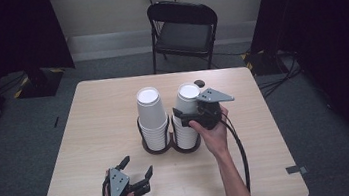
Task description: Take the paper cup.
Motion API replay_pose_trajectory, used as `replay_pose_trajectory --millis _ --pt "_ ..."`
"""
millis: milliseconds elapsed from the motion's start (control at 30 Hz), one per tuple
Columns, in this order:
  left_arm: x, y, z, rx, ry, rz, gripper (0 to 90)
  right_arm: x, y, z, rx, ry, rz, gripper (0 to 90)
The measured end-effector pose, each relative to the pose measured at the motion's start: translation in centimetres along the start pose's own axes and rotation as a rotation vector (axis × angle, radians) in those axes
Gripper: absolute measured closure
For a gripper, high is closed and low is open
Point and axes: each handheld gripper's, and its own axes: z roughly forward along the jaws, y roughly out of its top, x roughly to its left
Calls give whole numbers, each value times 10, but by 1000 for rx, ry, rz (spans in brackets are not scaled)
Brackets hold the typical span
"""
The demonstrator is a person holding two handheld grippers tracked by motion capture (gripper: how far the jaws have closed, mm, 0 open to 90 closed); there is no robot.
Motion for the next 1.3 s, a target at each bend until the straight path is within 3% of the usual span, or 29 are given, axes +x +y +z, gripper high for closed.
replay_pose_trajectory --millis 200,367,1133,1267,1300 --pt "2 0 1 7 -2 -16 155 -1 2 -1 -6 4 0 148" --pt "-1 0 1 7 11 -4 157 -1 8 -5 -27 2 0 148" --pt "3 0 0 -11 -35 3 187 -1 31 -15 -83 0 12 150" --pt "3 0 0 -12 -49 -2 187 -2 36 -18 -100 -12 18 150" --pt "4 0 0 -14 -49 2 185 -1 37 -19 -92 -31 1 150"
